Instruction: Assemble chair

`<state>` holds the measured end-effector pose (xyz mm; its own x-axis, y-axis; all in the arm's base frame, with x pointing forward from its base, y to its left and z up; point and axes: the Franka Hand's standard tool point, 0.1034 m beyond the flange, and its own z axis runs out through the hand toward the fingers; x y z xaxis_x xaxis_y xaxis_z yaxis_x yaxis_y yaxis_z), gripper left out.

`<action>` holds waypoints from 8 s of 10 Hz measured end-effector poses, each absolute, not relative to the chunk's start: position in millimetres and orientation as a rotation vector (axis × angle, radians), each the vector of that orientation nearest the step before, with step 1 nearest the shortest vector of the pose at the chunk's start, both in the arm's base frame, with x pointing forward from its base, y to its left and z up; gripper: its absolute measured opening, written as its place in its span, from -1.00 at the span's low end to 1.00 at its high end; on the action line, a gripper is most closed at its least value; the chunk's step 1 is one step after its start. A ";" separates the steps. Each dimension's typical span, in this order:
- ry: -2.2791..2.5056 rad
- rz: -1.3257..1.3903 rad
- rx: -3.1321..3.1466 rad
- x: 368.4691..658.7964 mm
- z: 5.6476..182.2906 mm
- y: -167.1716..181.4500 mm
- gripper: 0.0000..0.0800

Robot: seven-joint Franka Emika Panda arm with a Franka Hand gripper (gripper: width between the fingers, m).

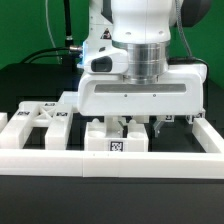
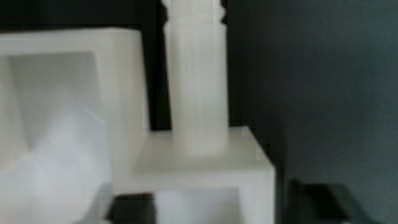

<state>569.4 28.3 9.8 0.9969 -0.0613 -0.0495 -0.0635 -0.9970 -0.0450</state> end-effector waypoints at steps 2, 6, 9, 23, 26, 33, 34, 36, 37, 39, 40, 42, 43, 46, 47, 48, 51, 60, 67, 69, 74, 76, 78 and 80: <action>0.095 0.075 -3.093 569.4 9.8 28.5 -0.76; 0.092 0.074 -3.093 569.4 9.8 28.6 -0.92; 0.068 0.076 -3.089 569.2 9.8 38.6 -0.92; -0.040 0.004 -3.078 612.2 12.5 119.2 -0.92; -0.014 0.009 -3.096 614.1 21.4 102.3 -0.30; -0.059 -0.045 -3.076 578.0 84.7 70.4 0.62; -0.064 -0.053 -3.075 580.4 85.4 71.3 0.62; -0.089 -0.077 -3.071 566.7 75.1 54.9 0.62; -0.115 -0.067 -3.077 545.0 66.3 46.9 0.62; -0.122 -0.054 -3.080 521.6 54.5 42.1 0.62; -0.126 -0.015 -3.076 523.0 56.3 43.9 0.62; -0.127 -0.023 -3.077 523.9 55.1 43.9 0.62; -0.086 0.124 -3.071 512.5 52.7 46.2 0.62; -0.001 0.600 -3.035 484.1 39.9 47.4 0.62; -0.004 0.682 -3.015 486.8 40.0 48.4 0.62; -0.006 0.735 -3.002 486.5 38.1 48.9 0.62; -0.037 1.074 -2.892 475.0 30.0 52.9 0.62; -0.030 1.565 -2.665 463.7 11.1 47.6 0.62; -0.035 1.549 -2.669 464.4 10.0 46.5 -0.29; -0.043 1.529 -2.677 469.6 15.2 46.6 -0.29; -0.069 1.475 -2.680 488.4 50.5 49.4 -0.29; -0.068 1.442 -2.698 492.5 47.3 49.6 -0.28; -0.083 1.303 -2.753 515.7 59.3 51.9 -0.28; -0.074 1.133 -2.817 538.8 93.6 48.1 -0.28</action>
Offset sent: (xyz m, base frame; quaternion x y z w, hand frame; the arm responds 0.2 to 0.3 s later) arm 0.0000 0.0000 0.0000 0.0000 0.0000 0.0000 1.0000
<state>538.8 48.1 93.6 0.7210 0.0843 -0.6877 0.0063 -0.9933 -0.1151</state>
